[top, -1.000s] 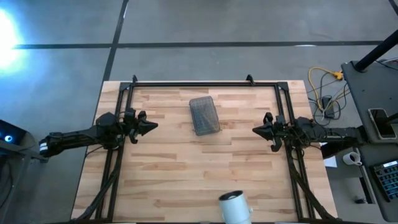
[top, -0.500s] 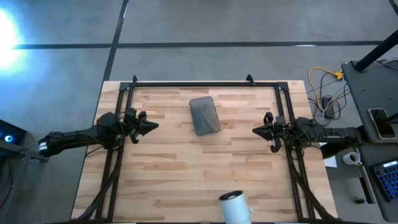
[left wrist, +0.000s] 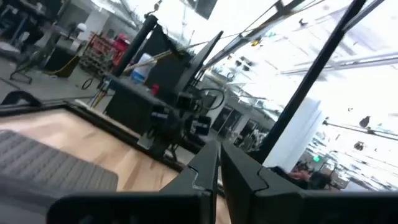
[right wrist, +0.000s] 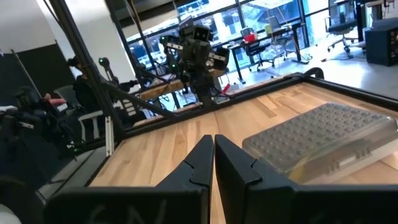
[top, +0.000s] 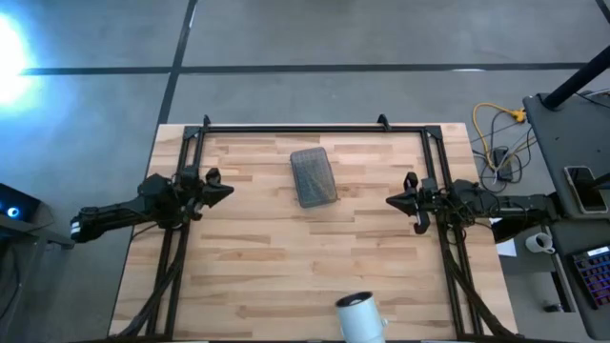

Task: Pick & place school supplies into a supply box
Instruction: Return to Home Position

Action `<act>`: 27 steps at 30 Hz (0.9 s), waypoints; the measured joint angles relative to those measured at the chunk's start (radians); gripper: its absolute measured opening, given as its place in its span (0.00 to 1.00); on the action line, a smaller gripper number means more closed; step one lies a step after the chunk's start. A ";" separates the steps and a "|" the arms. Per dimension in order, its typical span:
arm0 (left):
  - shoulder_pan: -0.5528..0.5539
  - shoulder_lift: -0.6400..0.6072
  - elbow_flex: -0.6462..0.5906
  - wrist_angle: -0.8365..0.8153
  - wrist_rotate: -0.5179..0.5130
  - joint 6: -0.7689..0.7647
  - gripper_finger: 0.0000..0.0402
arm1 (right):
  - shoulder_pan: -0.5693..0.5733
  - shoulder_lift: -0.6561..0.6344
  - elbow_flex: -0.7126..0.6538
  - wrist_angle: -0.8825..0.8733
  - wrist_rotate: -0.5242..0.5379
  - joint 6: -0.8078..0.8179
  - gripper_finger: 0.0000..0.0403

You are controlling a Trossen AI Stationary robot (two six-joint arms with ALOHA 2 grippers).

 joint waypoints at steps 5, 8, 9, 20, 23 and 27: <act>-0.004 -0.024 -0.007 -0.011 -0.002 0.000 0.01 | 0.000 -0.018 0.000 -0.007 -0.001 0.000 0.02; -0.005 -0.018 -0.007 -0.032 -0.001 0.000 0.01 | 0.000 -0.033 -0.001 -0.066 -0.002 0.000 0.02; -0.006 -0.016 -0.007 -0.069 -0.001 0.000 0.01 | 0.000 -0.033 0.000 -0.074 -0.003 0.000 0.02; -0.028 -0.024 -0.007 -0.122 -0.001 0.000 0.01 | 0.000 -0.033 0.000 -0.075 -0.003 0.000 0.02; -0.026 -0.021 -0.007 -0.122 -0.001 0.000 0.01 | 0.000 -0.033 0.000 -0.074 -0.002 0.000 0.02; -0.026 0.009 -0.007 -0.122 -0.001 0.000 0.01 | 0.000 -0.033 0.000 -0.074 -0.002 0.000 0.02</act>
